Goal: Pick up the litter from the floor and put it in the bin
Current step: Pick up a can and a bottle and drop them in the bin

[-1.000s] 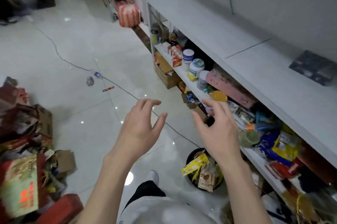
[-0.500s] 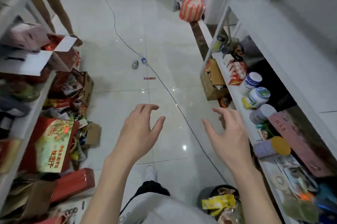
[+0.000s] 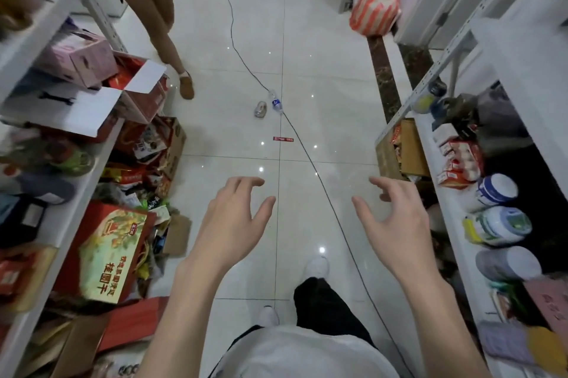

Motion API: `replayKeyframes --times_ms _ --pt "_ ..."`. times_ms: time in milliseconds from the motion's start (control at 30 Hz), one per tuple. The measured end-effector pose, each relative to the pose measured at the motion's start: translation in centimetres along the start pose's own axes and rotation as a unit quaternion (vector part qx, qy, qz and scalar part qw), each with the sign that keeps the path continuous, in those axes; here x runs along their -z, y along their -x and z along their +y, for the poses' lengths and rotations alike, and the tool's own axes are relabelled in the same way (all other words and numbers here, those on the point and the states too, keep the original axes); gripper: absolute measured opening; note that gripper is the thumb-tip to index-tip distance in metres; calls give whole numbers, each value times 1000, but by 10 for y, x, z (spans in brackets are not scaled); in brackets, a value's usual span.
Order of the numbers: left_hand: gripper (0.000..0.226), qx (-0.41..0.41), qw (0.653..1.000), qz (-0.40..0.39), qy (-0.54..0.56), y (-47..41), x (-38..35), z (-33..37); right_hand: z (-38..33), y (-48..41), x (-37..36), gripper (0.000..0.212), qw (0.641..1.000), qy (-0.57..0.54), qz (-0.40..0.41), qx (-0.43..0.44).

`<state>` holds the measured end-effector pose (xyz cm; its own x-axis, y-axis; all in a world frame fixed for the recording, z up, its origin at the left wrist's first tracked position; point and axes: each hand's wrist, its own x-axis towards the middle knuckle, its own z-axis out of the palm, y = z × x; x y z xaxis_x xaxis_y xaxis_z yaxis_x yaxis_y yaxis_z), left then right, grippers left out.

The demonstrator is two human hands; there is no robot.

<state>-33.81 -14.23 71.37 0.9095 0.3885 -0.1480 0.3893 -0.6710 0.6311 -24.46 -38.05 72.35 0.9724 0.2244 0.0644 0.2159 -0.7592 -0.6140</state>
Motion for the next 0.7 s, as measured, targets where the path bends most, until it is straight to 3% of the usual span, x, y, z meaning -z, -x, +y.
replayKeyframes --times_ms 533,700 --pt "43 14 998 -36 -51 -310 -32 88 45 -321 -28 43 999 -38 -29 -17" --pt "43 51 997 -49 -41 -377 -34 85 41 -403 -51 42 998 -31 -62 -11"
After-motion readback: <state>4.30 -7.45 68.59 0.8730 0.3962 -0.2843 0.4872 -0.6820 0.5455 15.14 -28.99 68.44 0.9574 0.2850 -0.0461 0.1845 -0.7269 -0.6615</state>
